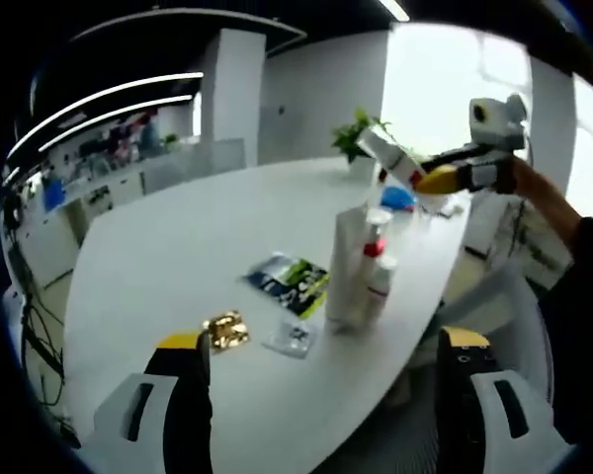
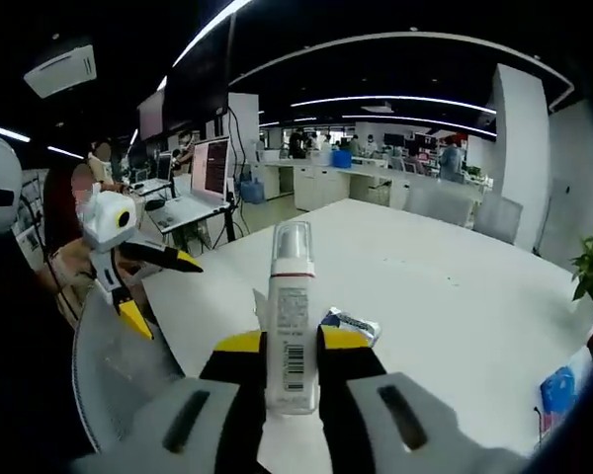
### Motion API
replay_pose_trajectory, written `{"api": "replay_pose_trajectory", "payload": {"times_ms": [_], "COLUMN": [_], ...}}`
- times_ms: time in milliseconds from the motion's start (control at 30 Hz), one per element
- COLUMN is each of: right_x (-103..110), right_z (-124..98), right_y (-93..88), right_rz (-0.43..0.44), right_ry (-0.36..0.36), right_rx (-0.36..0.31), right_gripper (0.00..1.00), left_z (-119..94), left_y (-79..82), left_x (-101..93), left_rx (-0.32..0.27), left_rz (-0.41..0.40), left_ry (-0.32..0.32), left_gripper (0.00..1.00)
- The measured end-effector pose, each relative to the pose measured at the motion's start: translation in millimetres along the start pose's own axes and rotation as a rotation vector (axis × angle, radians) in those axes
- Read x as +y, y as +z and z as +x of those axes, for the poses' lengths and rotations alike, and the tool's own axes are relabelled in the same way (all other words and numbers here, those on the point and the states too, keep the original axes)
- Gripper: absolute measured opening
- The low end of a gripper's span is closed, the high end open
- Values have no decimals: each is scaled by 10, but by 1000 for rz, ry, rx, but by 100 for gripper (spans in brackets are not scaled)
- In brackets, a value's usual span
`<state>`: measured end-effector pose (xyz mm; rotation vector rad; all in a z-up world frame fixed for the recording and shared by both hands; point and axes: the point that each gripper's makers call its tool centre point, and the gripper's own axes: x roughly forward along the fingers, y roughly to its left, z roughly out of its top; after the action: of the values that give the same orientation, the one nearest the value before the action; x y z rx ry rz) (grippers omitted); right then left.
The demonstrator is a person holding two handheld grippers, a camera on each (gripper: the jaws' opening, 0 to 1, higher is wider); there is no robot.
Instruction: Arrange the skincare products in the storage area until every visible bottle or jar stands upright without overlapping.
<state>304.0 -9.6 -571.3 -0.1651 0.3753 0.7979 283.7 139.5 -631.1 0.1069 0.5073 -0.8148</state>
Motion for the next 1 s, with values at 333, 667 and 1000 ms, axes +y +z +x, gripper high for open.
{"api": "replay_pose_trajectory", "payload": {"times_ms": [333,667,1000], "right_x": [391,733,964], "right_z": [203,337,414], "right_y": [-115,-131,-68], "right_rz": [60,109,133], "right_ry": [107,214,298], "right_rx": [-9,-17,-39], "right_gripper": [18,18,18], "left_z": [-80,-39,36], "left_y": [296,480,585], "left_x": [-161,-264,-373], "left_rx": [-224,-348,-403], "left_rz": [-212,-323,-400], "left_ry": [-138,-257,-348], "left_gripper": [66,49,41]}}
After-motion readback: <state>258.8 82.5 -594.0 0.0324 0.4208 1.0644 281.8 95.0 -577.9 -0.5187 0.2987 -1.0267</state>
